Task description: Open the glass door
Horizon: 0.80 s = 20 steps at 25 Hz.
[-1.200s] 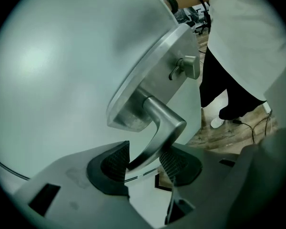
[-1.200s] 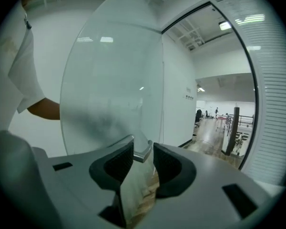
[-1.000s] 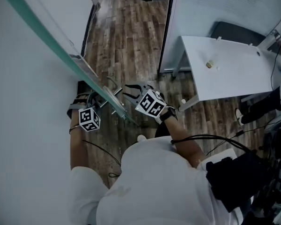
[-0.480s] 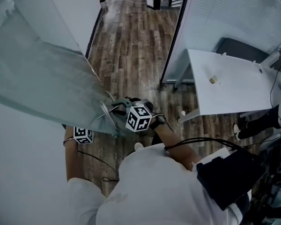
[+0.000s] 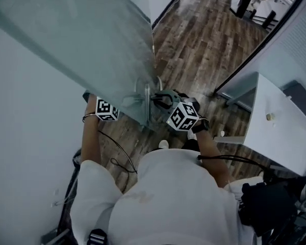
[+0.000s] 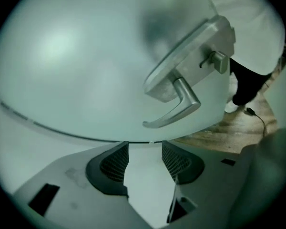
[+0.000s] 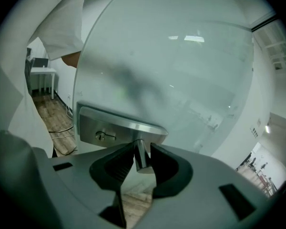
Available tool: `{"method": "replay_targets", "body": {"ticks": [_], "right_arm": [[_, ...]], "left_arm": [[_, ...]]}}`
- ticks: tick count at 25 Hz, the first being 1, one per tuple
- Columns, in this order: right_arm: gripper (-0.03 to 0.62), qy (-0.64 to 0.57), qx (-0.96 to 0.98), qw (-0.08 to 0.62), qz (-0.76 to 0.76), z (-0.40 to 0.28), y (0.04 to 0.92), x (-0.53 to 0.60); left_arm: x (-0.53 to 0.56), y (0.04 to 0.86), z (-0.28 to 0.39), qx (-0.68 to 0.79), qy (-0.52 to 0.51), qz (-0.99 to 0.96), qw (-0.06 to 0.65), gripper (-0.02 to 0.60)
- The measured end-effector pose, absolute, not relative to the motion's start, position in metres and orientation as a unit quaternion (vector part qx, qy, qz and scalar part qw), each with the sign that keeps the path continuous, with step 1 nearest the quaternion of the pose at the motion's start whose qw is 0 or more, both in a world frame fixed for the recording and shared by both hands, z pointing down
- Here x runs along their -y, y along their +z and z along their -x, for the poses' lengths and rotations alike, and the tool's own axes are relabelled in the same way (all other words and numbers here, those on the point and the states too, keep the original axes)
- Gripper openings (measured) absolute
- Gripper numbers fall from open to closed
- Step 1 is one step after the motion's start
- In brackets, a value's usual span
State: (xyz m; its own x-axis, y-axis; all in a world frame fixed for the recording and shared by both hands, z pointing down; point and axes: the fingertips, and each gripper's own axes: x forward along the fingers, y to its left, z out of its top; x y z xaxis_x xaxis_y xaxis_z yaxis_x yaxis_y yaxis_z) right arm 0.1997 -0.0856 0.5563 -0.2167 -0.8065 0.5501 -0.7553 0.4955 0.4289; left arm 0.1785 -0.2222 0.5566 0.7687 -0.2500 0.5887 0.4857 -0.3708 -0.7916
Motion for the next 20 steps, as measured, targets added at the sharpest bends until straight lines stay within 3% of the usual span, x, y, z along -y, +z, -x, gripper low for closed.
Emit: {"method": "replay_targets", "body": {"ticks": [7,11,15,20], "right_arm": [[0.107,-0.053,0.800,0.385,-0.457,-0.169,0.569,0.108],[0.104,-0.043,0.809,0.392,-0.437,-0.145,0.573,0.133],[0.105,-0.037,0.814,0.391,-0.427,-0.121,0.572,0.160],[0.106,-0.040,0.815,0.379,-0.437,-0.095,0.569,0.181]], "left_arm": [[0.256,0.536,-0.081,-0.146,-0.262,0.897,0.323,0.209],[0.262,0.525,-0.020,-0.248,-0.198,0.927,0.198,0.160],[0.257,0.521,0.030,-0.328,-0.148,0.926,0.114,0.067],[0.227,0.524,0.060,-0.383,-0.124,0.913,0.065,0.025]]}}
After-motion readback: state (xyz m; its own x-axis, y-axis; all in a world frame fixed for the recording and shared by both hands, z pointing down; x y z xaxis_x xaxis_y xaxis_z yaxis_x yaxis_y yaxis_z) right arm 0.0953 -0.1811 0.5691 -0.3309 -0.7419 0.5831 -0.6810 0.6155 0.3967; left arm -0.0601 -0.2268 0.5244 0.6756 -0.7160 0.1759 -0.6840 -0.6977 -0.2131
